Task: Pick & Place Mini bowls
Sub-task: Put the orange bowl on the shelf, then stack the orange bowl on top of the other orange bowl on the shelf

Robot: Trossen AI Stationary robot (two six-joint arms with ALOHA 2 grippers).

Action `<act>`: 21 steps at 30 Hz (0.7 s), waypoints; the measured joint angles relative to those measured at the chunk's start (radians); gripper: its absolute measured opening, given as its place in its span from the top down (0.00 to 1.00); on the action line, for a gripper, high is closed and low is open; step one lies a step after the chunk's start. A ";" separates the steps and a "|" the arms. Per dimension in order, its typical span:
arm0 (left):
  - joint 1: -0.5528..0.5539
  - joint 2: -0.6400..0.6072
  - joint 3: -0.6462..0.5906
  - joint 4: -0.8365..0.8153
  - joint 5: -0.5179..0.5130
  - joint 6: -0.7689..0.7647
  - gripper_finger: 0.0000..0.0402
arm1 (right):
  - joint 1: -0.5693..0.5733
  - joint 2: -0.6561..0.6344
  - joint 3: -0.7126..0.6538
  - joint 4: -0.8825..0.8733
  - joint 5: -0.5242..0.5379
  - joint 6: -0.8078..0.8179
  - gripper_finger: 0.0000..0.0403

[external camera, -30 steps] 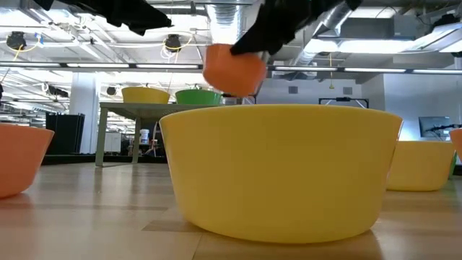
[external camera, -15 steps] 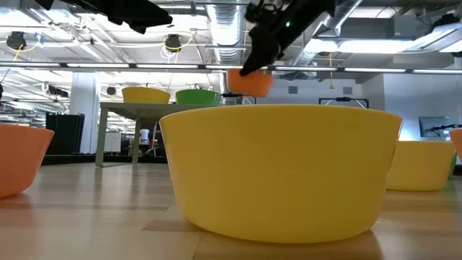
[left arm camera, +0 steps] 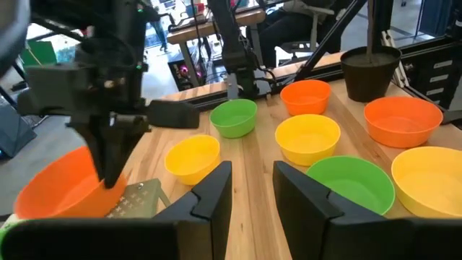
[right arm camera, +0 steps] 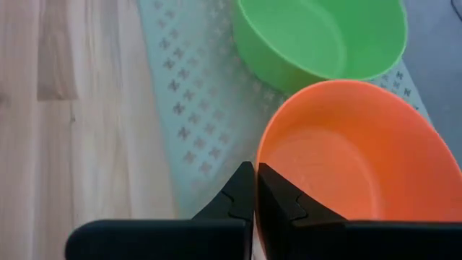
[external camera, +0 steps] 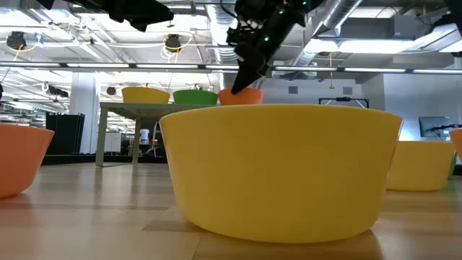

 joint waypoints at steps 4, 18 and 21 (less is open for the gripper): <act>0.000 0.000 0.000 0.007 0.000 0.000 0.74 | 0.000 0.040 0.050 -0.002 0.000 -0.003 1.00; 0.000 0.000 0.000 0.013 0.000 0.000 0.74 | 0.007 0.034 0.056 0.006 0.001 -0.002 0.79; 0.000 0.000 0.000 0.014 0.000 0.000 0.74 | 0.022 0.034 0.056 0.005 0.001 -0.003 0.75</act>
